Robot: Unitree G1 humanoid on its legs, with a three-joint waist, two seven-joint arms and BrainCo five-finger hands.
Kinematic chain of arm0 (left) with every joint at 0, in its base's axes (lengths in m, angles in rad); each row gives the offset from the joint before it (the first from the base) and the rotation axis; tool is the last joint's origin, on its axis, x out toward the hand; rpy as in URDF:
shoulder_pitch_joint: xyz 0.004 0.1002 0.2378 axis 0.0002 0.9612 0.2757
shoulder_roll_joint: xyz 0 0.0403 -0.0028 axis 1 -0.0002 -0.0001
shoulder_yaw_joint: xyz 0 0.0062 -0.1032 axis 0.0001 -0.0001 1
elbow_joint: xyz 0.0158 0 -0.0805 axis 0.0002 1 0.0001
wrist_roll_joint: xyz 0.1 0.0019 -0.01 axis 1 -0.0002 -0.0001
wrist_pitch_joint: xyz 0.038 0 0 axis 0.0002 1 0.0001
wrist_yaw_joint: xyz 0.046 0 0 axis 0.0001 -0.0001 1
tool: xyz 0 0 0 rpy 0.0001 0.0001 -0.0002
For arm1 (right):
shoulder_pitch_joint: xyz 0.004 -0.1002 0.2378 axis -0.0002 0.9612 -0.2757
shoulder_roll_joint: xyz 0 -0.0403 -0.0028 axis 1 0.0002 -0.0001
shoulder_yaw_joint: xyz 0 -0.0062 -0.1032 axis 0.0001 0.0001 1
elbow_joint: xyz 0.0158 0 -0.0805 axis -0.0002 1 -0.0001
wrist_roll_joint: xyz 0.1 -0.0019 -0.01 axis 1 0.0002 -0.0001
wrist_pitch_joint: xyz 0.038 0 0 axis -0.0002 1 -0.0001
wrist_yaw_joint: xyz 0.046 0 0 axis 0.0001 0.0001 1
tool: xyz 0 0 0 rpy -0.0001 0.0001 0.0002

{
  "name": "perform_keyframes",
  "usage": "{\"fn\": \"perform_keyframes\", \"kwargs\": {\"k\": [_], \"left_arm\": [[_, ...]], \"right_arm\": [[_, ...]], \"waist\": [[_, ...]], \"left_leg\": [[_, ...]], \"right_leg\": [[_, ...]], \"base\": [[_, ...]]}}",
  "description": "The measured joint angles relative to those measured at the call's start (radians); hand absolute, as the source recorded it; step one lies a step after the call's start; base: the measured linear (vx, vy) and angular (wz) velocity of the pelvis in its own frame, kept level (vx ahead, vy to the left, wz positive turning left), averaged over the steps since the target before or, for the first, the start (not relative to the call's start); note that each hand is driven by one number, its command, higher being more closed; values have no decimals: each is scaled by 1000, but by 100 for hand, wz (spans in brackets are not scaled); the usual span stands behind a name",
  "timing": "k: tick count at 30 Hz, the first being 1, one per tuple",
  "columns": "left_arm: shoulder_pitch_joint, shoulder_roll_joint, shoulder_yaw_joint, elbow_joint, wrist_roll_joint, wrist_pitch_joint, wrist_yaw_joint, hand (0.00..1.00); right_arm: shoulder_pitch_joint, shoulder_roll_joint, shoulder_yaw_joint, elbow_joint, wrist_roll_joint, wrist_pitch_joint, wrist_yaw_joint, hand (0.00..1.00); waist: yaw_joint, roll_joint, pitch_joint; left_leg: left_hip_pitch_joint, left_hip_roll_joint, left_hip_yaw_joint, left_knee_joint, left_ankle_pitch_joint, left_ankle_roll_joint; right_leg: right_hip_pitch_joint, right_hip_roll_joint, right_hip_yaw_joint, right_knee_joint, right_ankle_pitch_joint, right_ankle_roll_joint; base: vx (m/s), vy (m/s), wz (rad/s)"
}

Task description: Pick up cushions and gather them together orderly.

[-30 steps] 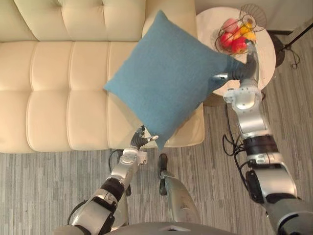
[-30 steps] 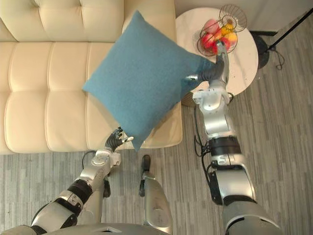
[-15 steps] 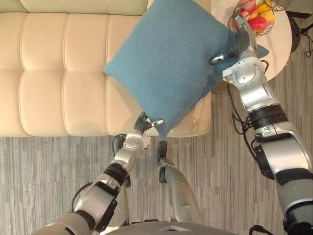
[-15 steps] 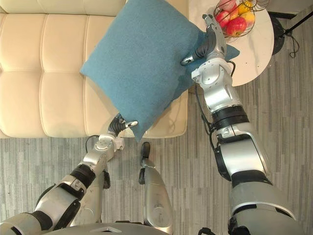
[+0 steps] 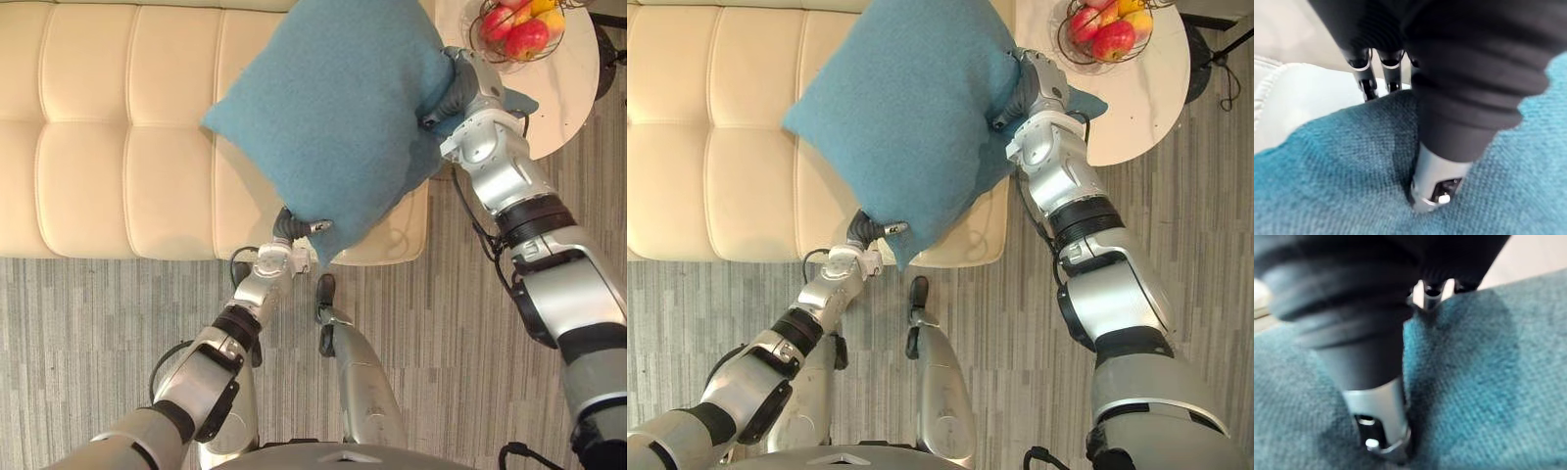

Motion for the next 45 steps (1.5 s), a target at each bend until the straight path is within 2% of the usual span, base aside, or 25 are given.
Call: {"fn": "perform_keyframes", "kwargs": {"k": [8,14,16,21,22,25,29,34,38,45], "left_arm": [[-5,-1,37,-65,-48,-16,31,100],[-1,2,61,-78,-69,-35,53,100],[25,9,69,-123,-68,-37,57,100],[92,55,78,-213,-59,-44,58,100],[122,65,84,-248,-43,-44,58,100],[180,78,83,-324,-8,-44,58,100],[308,81,80,-450,81,-43,48,100],[526,80,95,-637,207,-31,23,100],[666,80,120,-787,297,-27,4,100],[824,80,163,-909,351,-27,4,100]], "right_arm": [[79,-9,-15,-77,17,-3,-7,100],[209,22,-97,-139,22,-8,-29,100],[310,39,-166,-232,22,-8,-33,100],[554,151,-342,-415,92,-22,-59,100],[626,203,-380,-457,106,-29,-73,100],[727,277,-424,-524,138,-31,-77,100],[916,358,-443,-648,139,-33,-76,100],[1136,495,-443,-796,140,-34,-73,100],[1248,551,-426,-894,175,-47,-53,100],[1313,556,-372,-999,175,-61,-21,100]], "waist": [[6,0,0],[16,1,-1],[18,5,-3],[12,19,-9],[3,26,-14],[-13,36,-19],[-23,70,-46],[-42,135,-120],[-41,138,-195],[-19,131,-270]], "left_leg": [[13,2,11,0,9,-1],[60,0,10,0,5,-11],[78,-1,8,0,-4,-24],[117,-11,0,0,-9,-30],[131,-16,-2,0,-10,-30],[163,-23,-4,-1,-11,-31],[218,-23,-8,-1,-36,-26],[269,-28,-6,-8,-54,-18],[292,-17,0,-7,-56,-20],[335,-5,25,-7,-84,-16]], "right_leg": [[0,-1,1,28,-20,-8],[27,-5,0,69,-51,-16],[43,-7,-2,78,-61,-16],[83,-18,-8,81,-77,-10],[99,-24,-10,80,-81,-7],[139,-34,-19,72,-85,-2],[212,-34,-31,43,-88,3],[290,-30,-35,-25,-79,12],[341,-16,-30,-88,-44,14],[397,0,-14,-150,-15,14]], "base": [[18,-22,0],[13,-48,2],[9,-41,6],[39,-28,5],[44,-9,9],[47,-5,8],[54,8,6],[34,9,-2],[75,0,-6],[-7,11,-9]]}}
